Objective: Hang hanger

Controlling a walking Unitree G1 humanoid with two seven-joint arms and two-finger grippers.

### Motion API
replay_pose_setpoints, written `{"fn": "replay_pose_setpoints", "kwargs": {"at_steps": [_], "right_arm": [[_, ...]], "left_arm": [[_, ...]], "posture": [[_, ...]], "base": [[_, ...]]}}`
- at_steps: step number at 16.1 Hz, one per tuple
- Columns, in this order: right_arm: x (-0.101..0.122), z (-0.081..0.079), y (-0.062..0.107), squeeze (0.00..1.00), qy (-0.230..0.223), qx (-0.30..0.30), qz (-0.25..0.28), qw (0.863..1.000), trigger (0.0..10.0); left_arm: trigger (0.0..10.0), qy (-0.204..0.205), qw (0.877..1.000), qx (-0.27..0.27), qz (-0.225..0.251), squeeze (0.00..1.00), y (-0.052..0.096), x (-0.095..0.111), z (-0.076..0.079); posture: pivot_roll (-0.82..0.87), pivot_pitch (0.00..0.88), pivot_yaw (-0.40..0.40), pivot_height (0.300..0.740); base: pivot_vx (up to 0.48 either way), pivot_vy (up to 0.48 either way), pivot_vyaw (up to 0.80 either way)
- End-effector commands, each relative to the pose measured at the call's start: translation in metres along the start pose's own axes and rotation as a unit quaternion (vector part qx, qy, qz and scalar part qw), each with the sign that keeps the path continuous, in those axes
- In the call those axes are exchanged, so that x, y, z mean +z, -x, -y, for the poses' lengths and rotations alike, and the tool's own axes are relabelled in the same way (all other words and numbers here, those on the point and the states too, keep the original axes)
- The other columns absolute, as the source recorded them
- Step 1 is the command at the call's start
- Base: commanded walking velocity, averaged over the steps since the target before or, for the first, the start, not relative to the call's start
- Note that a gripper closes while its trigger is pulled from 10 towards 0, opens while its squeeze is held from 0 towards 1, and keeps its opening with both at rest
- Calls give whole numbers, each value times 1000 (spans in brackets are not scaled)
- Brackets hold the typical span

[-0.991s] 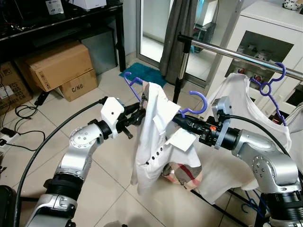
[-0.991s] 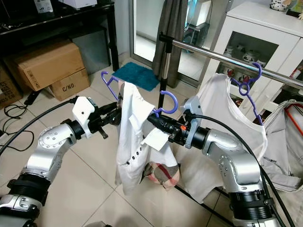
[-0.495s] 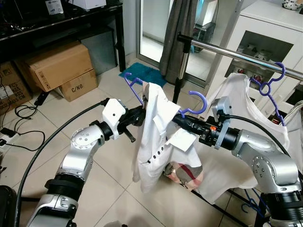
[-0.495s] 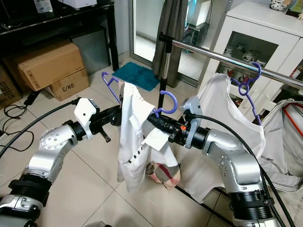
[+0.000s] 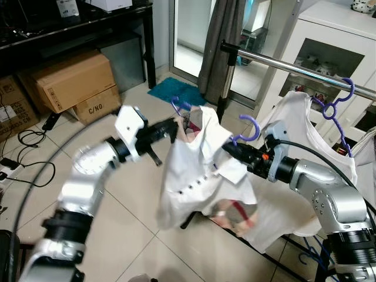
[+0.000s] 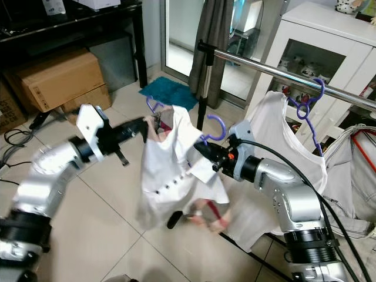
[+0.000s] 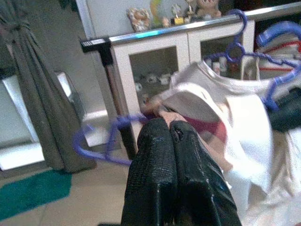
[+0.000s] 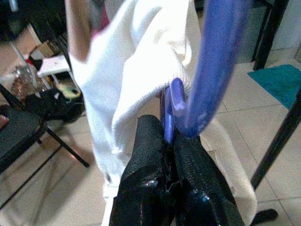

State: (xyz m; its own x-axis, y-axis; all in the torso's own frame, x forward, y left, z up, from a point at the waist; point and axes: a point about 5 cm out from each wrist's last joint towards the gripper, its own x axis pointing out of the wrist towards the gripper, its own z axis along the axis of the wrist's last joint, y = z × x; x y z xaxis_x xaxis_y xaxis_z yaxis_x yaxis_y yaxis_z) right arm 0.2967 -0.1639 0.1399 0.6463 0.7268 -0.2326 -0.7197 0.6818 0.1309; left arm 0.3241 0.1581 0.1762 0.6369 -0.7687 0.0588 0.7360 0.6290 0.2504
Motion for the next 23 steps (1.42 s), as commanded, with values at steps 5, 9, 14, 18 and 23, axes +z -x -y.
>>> {"fn": "replay_pose_setpoints", "kwargs": {"at_steps": [5,9,14,18,23], "right_arm": [[-16,3,3,0,18,-16,-45,999,0],[-25,-2,7,0,20,6,-65,998,0],[-26,-1,9,0,21,9,-66,998,0],[-21,-4,11,0,25,30,-51,998,0],[-17,-6,13,0,26,37,-40,998,0]], "left_arm": [[0,-58,996,57,26,0,17,50,-45],[0,-112,972,203,-35,0,45,51,-87],[0,-133,934,331,-29,0,79,59,-116],[0,-138,905,399,-48,0,94,53,-129],[0,-122,892,430,-73,0,98,39,-132]], "posture": [[-138,0,-25,740],[-131,0,-32,740],[-123,0,-40,740],[-130,0,-38,740],[-132,0,-40,740]], "base": [[0,0,0],[0,0,0],[0,0,0],[0,0,0],[0,0,0]]}}
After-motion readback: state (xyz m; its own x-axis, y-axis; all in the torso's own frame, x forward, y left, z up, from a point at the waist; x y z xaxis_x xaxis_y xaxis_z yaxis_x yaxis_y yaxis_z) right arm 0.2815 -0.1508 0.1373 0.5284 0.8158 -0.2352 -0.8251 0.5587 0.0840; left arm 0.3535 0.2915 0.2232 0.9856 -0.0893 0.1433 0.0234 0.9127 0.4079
